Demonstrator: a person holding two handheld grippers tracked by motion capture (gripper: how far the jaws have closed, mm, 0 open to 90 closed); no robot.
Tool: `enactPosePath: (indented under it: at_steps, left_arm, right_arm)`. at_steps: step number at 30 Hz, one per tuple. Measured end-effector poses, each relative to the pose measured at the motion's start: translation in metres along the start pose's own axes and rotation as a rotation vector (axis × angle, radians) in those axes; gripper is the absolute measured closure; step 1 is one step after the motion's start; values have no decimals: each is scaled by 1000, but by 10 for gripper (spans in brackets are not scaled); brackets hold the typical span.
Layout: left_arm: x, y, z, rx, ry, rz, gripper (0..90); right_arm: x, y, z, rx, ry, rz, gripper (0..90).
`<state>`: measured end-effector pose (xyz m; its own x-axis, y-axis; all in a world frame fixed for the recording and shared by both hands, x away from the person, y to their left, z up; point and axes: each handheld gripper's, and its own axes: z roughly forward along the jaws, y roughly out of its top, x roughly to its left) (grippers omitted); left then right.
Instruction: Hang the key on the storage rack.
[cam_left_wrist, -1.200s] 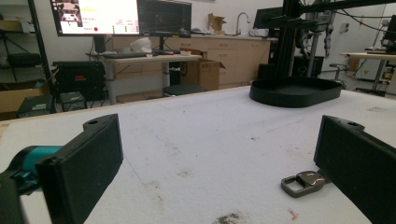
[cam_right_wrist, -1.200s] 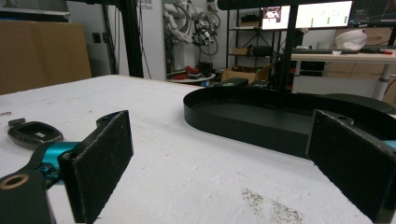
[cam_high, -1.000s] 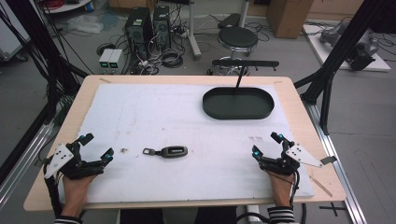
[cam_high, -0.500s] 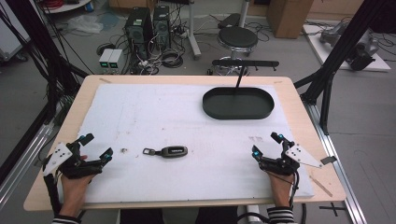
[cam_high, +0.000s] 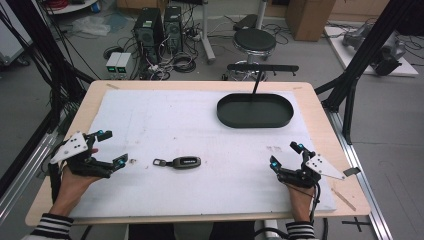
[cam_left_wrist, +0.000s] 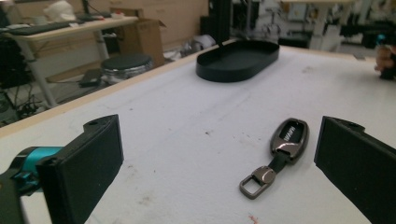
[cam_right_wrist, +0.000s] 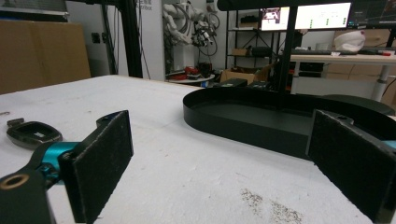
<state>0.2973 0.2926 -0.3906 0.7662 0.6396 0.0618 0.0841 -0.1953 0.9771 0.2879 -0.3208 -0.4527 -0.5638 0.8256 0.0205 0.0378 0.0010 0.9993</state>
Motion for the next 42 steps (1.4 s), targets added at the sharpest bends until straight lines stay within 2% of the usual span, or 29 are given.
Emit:
enactPosePath:
  at_steps: [6, 14, 16, 20, 22, 27, 30, 36, 37, 39, 42]
  left_arm:
    - [-1, 22, 19, 100, -99, 81, 29]
    - [2, 38, 49, 247, -213, 119, 29]
    - [3, 40, 58, 298, -234, 131, 29]
    - [1, 42, 72, 380, -276, 191, 29]
    - [-1, 44, 79, 418, -292, 235, 29]
    - [-6, 45, 95, 473, -340, 256, 29]
    - [-10, 45, 105, 520, -373, 288, 29]
    - [-20, 46, 124, 597, -405, 354, 29]
    - [-22, 46, 126, 608, -415, 357, 35]
    - [-23, 47, 131, 626, -445, 379, 118]
    - [-27, 46, 138, 642, -456, 376, 124]
  right_arm:
    - [0, 0, 0, -2, 2, -3, 63]
    - [0, 0, 0, -2, 2, 2, 63]
    - [1, 0, -1, 1, 1, 7, 62]
    - [1, 0, -1, -2, 1, 8, 63]
    - [1, 0, -1, -2, 1, 8, 62]
    - [1, 0, -1, -4, 3, 9, 63]
    - [1, 0, -1, -3, 2, 9, 63]
    - [1, 0, -1, -3, 2, 9, 63]
    - [0, 0, -1, -6, 1, 5, 63]
    - [1, 0, -1, -5, 6, 9, 63]
    - [1, 0, -1, -2, 5, 10, 63]
